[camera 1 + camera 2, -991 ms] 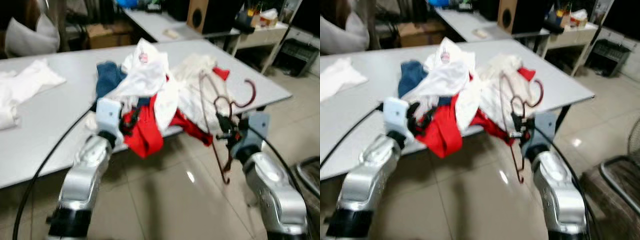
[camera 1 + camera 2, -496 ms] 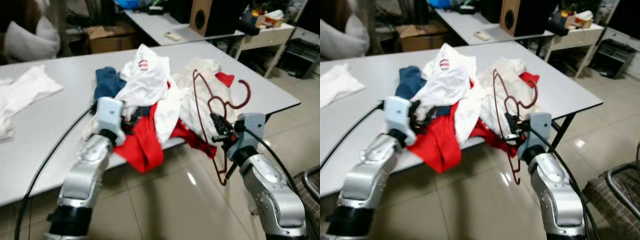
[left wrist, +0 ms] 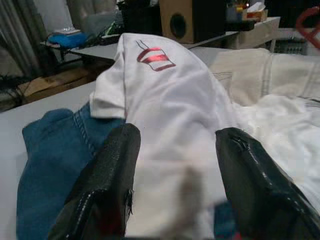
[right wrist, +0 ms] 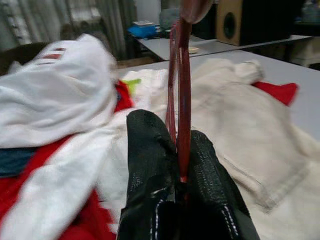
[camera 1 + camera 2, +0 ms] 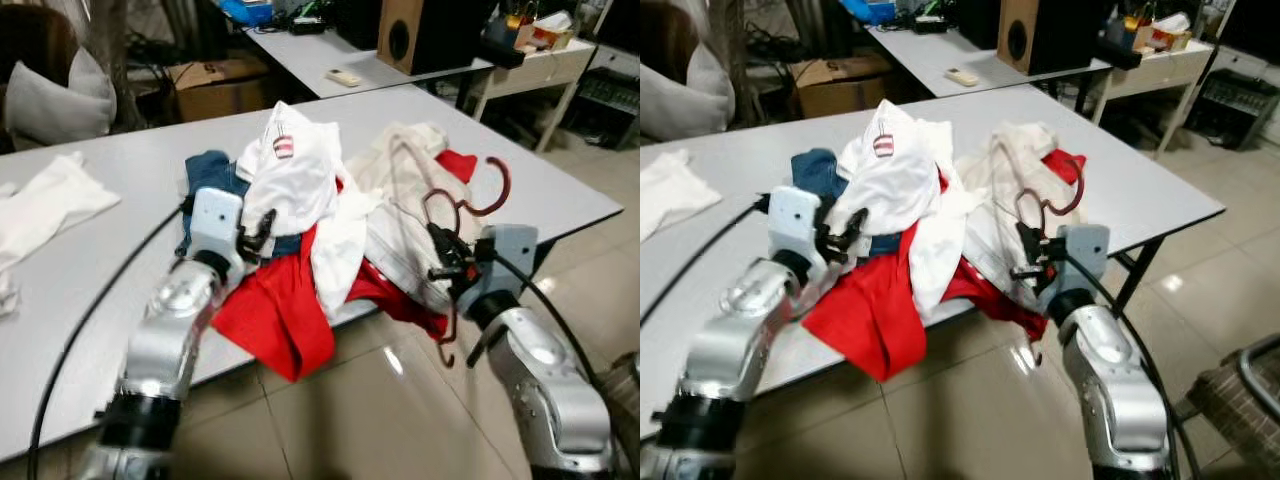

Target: Hang hanger

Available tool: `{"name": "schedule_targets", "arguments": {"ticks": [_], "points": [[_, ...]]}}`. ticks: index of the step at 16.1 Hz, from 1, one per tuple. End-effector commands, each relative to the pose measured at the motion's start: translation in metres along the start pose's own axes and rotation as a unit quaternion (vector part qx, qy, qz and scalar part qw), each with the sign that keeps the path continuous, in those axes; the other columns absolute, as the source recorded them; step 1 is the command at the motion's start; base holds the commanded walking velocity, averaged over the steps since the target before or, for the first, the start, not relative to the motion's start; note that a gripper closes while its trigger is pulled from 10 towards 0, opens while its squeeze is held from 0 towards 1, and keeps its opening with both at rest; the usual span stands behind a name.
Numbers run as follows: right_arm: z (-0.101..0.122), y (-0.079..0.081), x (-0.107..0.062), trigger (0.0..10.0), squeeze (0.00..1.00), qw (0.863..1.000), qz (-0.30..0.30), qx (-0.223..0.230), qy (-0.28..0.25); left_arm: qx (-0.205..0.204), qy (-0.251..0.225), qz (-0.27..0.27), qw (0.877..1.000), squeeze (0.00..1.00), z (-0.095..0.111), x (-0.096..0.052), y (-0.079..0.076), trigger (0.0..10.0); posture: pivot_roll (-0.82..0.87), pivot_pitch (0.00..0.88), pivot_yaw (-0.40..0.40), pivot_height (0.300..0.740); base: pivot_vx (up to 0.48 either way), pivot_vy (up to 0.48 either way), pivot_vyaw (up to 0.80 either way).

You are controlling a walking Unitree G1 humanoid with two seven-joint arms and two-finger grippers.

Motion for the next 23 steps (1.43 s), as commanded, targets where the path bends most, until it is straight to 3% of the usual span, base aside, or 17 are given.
{"name": "schedule_targets", "arguments": {"ticks": [1,5,6,7,8,12,23], "points": [[0.007,-0.007,-0.001,10.0,0.0,1.0,-0.013,-0.004,-0.016,0.01,-0.009,-0.017,1.0,0.06,0.004,0.005,-0.007,10.0,-0.21,0.0,0.027,0.719,0.0,0.0,0.0],[0.006,-0.006,0.0,10.0,0.0,1.0,-0.016,-0.003,-0.015,0.053,0.039,-0.014,0.998,0.03,-0.014,0.013,0.001,10.0,-0.2,0.0,0.023,0.719,0.0,0.0,0.0],[0.006,-0.006,0.0,10.0,0.0,1.0,-0.015,-0.002,-0.015,0.064,0.051,-0.008,0.997,0.02,-0.018,0.015,0.004,9.0,-0.2,0.0,0.018,0.719,0.0,0.0,0.0],[0.006,-0.005,0.0,10.0,0.0,1.0,-0.014,-0.002,-0.015,0.067,0.055,-0.005,0.996,0.02,-0.019,0.015,0.005,5.9,-0.19,0.0,0.017,0.719,0.0,0.0,0.0],[0.004,-0.005,0.001,10.0,0.0,1.0,-0.012,-0.002,-0.012,0.073,0.062,-0.007,0.995,0.02,-0.022,0.016,0.007,0.0,-0.19,0.0,0.017,0.719,0.0,0.0,0.0],[0.003,-0.005,0.0,10.0,0.0,1.0,-0.014,-0.002,-0.011,0.078,0.077,-0.037,0.993,0.0,-0.032,0.017,0.0,0.0,-0.2,0.0,0.018,0.719,0.0,0.0,0.0],[0.003,-0.008,0.0,10.0,0.0,1.0,-0.017,-0.007,-0.012,0.076,0.071,-0.024,0.994,0.0,-0.033,0.019,0.008,0.0,-0.2,0.0,0.018,0.719,0.0,0.0,0.0]]}}
Point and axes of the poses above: a point about 5 cm out from each wrist's last joint towards the gripper, its own x axis pointing out of the wrist towards the gripper, its own z axis along the axis of the wrist's last joint, y = z × x, the point moved 2 cm from there along x, pointing out of the wrist towards the gripper, and after that the axes turned 9 degrees about x, right-handed, at the moved point
